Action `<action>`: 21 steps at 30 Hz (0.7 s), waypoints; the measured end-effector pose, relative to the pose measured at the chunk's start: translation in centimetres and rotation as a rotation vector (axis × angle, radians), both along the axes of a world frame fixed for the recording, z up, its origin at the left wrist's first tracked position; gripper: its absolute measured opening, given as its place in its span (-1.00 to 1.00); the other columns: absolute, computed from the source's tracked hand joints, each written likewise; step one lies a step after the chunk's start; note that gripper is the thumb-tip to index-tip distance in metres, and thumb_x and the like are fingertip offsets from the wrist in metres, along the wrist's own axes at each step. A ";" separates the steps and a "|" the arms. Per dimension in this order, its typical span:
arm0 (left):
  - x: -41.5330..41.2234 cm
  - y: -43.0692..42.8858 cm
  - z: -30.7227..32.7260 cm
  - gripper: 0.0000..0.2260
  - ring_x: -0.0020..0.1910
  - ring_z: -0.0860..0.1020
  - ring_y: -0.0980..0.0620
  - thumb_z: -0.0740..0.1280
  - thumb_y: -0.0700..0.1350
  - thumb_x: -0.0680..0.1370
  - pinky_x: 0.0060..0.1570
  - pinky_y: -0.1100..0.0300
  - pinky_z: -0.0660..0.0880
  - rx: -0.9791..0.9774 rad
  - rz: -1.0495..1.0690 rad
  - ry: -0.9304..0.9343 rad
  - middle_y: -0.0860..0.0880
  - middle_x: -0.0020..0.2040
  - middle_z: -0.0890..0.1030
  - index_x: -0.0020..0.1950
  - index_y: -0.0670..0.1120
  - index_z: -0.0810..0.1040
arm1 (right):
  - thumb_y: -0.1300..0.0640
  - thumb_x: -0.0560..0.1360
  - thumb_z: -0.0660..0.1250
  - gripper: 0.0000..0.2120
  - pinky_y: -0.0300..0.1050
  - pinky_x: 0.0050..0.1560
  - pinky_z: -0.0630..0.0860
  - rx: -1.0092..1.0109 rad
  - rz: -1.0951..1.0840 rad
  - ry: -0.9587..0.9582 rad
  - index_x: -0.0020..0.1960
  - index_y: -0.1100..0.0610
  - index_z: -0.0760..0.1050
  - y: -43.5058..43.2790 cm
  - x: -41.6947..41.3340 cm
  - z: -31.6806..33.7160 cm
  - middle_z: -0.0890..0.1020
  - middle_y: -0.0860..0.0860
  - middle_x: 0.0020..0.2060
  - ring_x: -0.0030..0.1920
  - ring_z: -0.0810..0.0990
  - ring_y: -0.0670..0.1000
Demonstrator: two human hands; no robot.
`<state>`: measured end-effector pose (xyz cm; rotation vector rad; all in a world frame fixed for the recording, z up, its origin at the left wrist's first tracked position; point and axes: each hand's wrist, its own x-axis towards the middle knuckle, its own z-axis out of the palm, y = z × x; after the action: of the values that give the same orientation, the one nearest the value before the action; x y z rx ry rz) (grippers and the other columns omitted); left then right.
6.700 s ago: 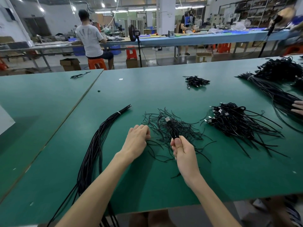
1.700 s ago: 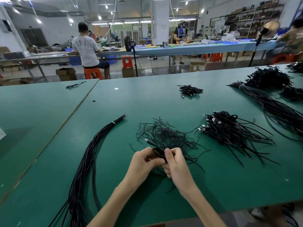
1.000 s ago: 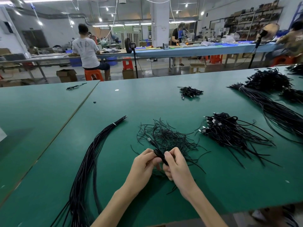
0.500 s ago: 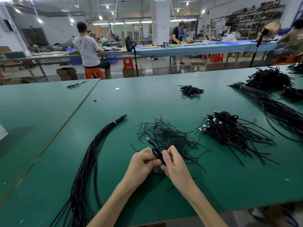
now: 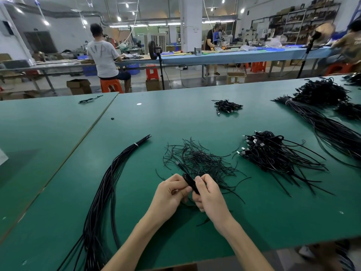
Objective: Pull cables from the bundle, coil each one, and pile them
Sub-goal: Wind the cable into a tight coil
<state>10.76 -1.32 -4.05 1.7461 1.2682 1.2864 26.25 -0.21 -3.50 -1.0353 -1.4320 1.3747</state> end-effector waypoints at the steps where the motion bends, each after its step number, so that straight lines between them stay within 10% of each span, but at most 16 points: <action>1: 0.1 0.0 0.0 -0.89 -0.29 0.57 -0.06 0.41 -0.31 0.59 -0.26 0.20 0.54 0.021 0.016 0.040 -0.08 -0.13 0.55 -0.12 -0.25 0.69 | 0.04 0.74 0.11 -0.73 -0.27 -0.51 0.21 -0.016 -0.001 0.003 -0.10 0.13 0.29 0.0 0.1 0.0 0.35 -0.14 -0.49 -0.50 0.22 -0.11; 7: 0.0 -0.1 0.1 -0.85 -0.29 0.58 -0.12 0.43 -0.28 0.59 -0.24 -0.10 0.55 0.055 0.044 0.089 -0.07 -0.14 0.54 -0.18 -0.24 0.66 | -0.06 0.72 0.13 -0.70 -0.24 -0.50 0.22 -0.059 -0.013 0.008 -0.06 0.14 0.32 0.1 0.1 -0.3 0.35 -0.13 -0.49 -0.48 0.22 -0.09; 12: 0.1 -0.1 0.4 -0.75 -0.30 0.52 0.10 0.42 -0.28 0.59 -0.25 0.20 0.42 0.042 0.013 0.090 0.14 -0.16 0.55 -0.23 -0.01 0.66 | -0.06 0.72 0.16 -0.72 -0.22 -0.51 0.20 -0.093 -0.016 0.084 0.01 0.16 0.33 0.4 0.5 -0.5 0.36 -0.11 -0.48 -0.49 0.21 -0.07; 21: 0.0 -0.1 0.1 -0.87 -0.26 0.56 0.02 0.45 -0.26 0.58 -0.25 0.16 0.47 0.063 0.050 0.078 0.05 -0.16 0.59 -0.14 -0.12 0.74 | -0.03 0.73 0.14 -0.74 -0.22 -0.50 0.20 -0.052 -0.009 0.051 -0.03 0.13 0.27 0.2 0.5 -0.3 0.34 -0.09 -0.45 -0.47 0.21 -0.08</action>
<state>10.74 -1.40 -3.99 1.8353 1.3361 1.3106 26.72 -0.04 -3.80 -1.0314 -1.3590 1.4292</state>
